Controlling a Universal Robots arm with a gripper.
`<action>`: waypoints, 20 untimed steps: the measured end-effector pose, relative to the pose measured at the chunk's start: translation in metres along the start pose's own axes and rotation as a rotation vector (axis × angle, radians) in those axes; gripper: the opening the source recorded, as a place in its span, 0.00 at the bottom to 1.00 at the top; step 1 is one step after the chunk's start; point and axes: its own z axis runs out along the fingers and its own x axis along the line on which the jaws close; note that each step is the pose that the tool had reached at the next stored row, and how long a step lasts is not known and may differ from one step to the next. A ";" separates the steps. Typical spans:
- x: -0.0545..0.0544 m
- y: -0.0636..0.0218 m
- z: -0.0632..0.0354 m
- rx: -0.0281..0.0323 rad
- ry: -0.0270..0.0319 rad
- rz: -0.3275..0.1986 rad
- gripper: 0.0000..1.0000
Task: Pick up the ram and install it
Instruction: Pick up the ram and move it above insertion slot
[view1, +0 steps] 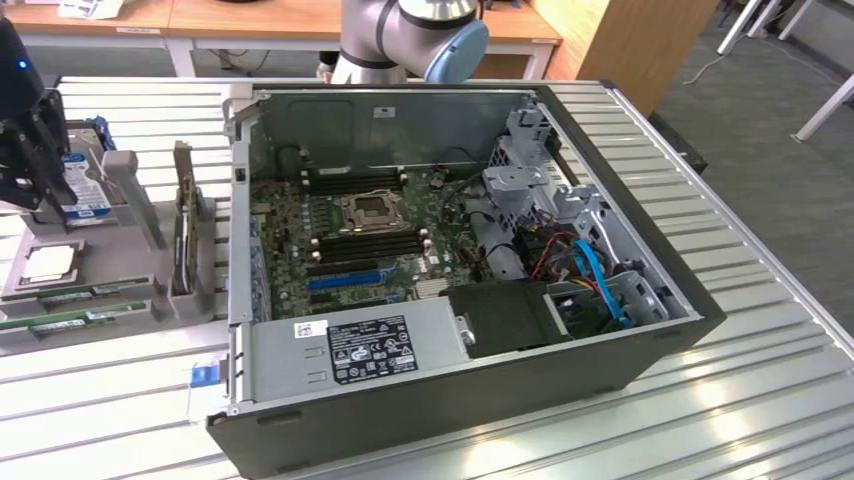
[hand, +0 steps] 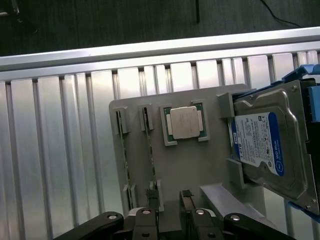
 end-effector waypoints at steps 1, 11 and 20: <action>0.000 0.0000 0.0008 0.0000 0.0000 0.000 0.31; 0.000 -0.0002 0.0069 -0.0001 0.0001 0.000 0.31; 0.000 -0.0004 0.0125 -0.0001 0.0000 0.000 0.31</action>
